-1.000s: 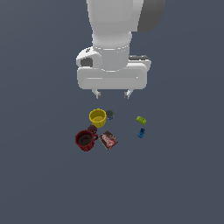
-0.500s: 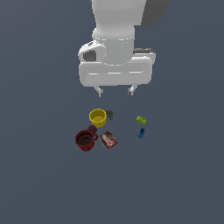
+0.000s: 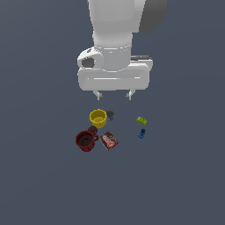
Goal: Pick up a designated object from a clutter of objects.
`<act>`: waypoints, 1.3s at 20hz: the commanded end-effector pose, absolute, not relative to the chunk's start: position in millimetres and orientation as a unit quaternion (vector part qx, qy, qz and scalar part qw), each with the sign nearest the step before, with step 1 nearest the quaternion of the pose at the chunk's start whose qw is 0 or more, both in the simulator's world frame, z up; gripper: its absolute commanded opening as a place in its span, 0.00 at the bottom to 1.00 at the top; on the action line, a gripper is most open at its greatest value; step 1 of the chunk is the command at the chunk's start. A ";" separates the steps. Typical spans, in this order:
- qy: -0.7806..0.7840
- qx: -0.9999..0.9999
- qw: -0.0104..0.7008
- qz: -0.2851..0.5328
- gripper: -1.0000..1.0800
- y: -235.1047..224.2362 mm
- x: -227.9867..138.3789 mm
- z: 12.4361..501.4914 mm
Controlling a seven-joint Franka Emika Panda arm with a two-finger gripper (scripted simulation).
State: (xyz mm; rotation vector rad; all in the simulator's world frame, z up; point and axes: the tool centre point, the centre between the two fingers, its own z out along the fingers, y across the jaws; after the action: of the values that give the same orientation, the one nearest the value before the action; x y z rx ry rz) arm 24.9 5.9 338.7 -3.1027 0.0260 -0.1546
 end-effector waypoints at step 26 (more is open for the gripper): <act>0.321 -0.947 0.004 -0.003 0.96 -108.4 -18.8 93.2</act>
State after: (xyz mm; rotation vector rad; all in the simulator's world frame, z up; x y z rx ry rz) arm -15.0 -104.4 101.1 -2.9776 0.9684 -0.0102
